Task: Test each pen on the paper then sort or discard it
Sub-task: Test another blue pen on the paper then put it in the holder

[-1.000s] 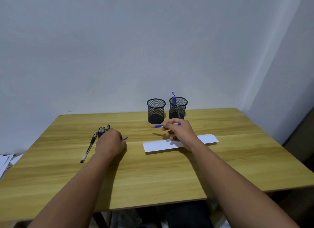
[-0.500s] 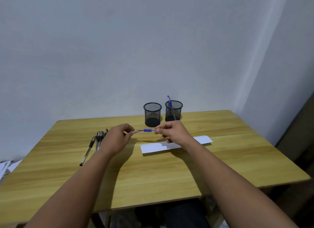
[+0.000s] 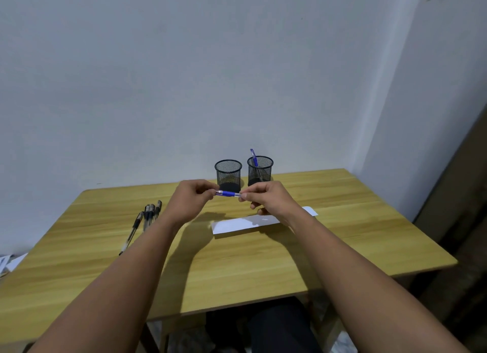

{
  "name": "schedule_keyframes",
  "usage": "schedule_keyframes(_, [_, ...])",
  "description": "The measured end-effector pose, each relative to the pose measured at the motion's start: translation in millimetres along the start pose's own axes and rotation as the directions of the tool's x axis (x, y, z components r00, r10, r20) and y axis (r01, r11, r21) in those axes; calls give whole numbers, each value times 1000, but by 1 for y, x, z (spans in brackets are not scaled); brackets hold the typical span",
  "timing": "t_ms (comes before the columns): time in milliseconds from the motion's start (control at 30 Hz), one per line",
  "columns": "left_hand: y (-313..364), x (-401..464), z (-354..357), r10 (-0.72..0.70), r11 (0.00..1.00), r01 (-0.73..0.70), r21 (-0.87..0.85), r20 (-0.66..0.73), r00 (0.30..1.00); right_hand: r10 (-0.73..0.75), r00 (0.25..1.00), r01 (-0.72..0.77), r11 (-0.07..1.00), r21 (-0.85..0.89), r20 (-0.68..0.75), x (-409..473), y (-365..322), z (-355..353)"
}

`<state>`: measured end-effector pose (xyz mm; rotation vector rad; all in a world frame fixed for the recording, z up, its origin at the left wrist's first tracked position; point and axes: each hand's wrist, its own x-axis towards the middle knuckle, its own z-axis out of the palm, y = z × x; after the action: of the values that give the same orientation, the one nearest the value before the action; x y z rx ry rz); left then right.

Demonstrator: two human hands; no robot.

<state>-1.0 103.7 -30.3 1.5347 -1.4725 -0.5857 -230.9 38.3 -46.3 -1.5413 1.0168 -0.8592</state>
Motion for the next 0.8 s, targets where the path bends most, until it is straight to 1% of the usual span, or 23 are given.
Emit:
schedule_keyframes(67, [12, 0, 2, -64, 976, 57, -209, -25, 998, 24, 998, -27, 998, 50, 59, -5, -5, 0])
schedule_keyframes(100, [20, 0, 4, -93, 955, 81, -285, -28, 995, 30, 996, -36, 997, 63, 84, -7, -7, 1])
schedule_keyframes(167, [34, 2, 11, -124, 931, 109, -348, -23, 992, 31, 995, -38, 996, 76, 93, -11, -11, 2])
schedule_keyframes(267, [44, 6, 21, -147, 947, 137, -290, -12, 989, 4, 997, -10, 997, 72, 77, -12, -15, 2])
schedule_keyframes(367, [53, 11, 26, -138, 962, 142, -232, 32, 990, 20, 995, -25, 998, 57, 101, -14, -20, -7])
schedule_keyframes(433, [66, 15, 29, -78, 979, 87, -186, 59, 995, 46, 987, -44, 999, -22, 151, -13, -28, -16])
schedule_keyframes(500, [77, 24, 33, -5, 994, 11, -109, 61, 998, 43, 986, -17, 987, -160, 159, -9, -39, -27])
schedule_keyframes(567, [79, 35, 39, 31, 998, -30, -46, 22, 999, 1, 998, 15, 972, -236, 65, 3, -51, -39])
schedule_keyframes(633, [77, 48, 47, 55, 997, -55, 52, -9, 998, -59, 996, 39, 965, -260, -71, 24, -61, -54])
schedule_keyframes(733, [67, 71, 64, 70, 977, -69, 201, 0, 998, -154, 958, 80, 954, -288, -243, 58, -69, -79])
schedule_keyframes(800, [57, 90, 78, 85, 949, -84, 303, 10, 996, -212, 923, 103, 941, -323, -322, 80, -73, -92])
